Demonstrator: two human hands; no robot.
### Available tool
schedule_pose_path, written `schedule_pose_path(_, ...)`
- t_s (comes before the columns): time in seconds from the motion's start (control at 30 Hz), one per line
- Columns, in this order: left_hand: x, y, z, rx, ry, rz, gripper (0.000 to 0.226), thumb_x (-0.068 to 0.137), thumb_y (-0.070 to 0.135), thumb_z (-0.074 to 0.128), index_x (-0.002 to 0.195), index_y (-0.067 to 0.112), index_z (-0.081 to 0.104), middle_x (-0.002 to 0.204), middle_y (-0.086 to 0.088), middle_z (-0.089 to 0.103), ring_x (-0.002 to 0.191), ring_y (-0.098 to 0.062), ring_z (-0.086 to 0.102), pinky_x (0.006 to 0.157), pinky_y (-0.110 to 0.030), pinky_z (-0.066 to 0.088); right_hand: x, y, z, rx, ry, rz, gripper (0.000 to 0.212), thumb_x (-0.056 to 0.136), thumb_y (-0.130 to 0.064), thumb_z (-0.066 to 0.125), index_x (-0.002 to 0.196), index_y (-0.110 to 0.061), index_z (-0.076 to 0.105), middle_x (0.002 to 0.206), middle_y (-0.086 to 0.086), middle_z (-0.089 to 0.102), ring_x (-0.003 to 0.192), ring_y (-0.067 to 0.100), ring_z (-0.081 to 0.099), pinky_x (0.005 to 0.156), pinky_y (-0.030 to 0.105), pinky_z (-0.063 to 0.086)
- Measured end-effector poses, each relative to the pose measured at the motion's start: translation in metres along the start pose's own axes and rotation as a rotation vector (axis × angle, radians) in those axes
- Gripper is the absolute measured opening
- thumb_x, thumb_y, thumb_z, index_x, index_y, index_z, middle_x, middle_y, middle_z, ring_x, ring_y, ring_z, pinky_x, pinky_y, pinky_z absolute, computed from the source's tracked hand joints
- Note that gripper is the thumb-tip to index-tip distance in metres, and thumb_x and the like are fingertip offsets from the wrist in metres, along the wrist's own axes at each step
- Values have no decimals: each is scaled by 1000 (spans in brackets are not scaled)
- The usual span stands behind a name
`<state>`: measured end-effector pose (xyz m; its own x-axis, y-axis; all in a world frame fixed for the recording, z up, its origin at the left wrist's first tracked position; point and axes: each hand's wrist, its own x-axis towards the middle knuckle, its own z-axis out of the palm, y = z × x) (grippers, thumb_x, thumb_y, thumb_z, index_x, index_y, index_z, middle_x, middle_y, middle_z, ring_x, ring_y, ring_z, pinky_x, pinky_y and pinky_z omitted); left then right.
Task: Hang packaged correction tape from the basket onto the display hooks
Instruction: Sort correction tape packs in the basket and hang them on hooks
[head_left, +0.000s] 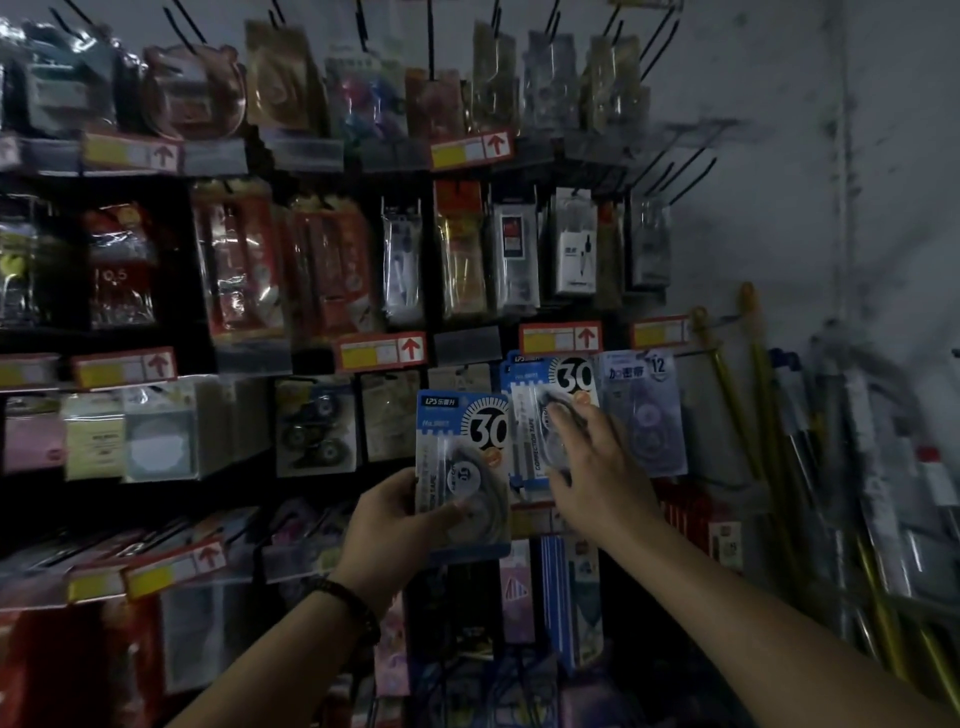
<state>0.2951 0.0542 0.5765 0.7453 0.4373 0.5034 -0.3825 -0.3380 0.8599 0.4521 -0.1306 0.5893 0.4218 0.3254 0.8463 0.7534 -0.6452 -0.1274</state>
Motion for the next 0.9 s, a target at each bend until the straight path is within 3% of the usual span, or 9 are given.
schedule_pose_path(0.2, 11, 3, 3, 30, 19, -8, 23, 89, 10, 84, 108, 23, 77, 100, 4, 83, 90, -10, 80, 72, -21, 63, 14, 1, 5, -62, -95, 30, 76, 95, -29, 65, 161, -25, 27, 160, 1, 22, 145, 27, 26, 112, 43, 45)
schedule_pose_path(0.47, 22, 6, 5, 52, 36, -19, 35, 84, 8, 87, 112, 22, 73, 104, 2, 81, 92, -13, 79, 68, -23, 64, 35, 0, 29, -164, -170, 58, 73, 90, -18, 72, 152, -22, 35, 162, 12, 25, 141, 34, 37, 99, 44, 54)
schedule_pose_path(0.57, 24, 5, 2, 51, 48, -12, 35, 84, 9, 88, 113, 23, 73, 105, 1, 81, 94, -14, 79, 73, -28, 66, 31, 1, 31, -150, -119, 48, 59, 95, -25, 64, 149, -19, 42, 156, 11, 32, 139, 32, 40, 99, 45, 53)
schedule_pose_path(0.67, 27, 7, 3, 18, 51, -24, 35, 84, 11, 87, 114, 23, 72, 104, 1, 81, 91, -13, 80, 75, -31, 66, 19, 0, 24, -10, 8, -33, 46, 100, -37, 55, 142, -19, 49, 139, 2, 43, 122, 24, 53, 83, 37, 55)
schedule_pose_path(0.73, 28, 6, 7, 11, 52, -21, 35, 84, 13, 88, 114, 23, 72, 105, 0, 81, 92, -13, 80, 79, -34, 67, 7, -2, 15, 104, 32, -93, 49, 100, -46, 54, 142, -21, 48, 136, -2, 44, 117, 20, 55, 78, 32, 51)
schedule_pose_path(0.9, 28, 7, 28, -22, 0, -19, 31, 85, 13, 88, 113, 19, 74, 103, -3, 83, 92, -19, 81, 88, -46, 66, -21, -12, 1, 264, -99, -182, 86, 90, -72, 57, 160, -34, 25, 155, -13, 33, 138, 9, 42, 103, 32, 50)
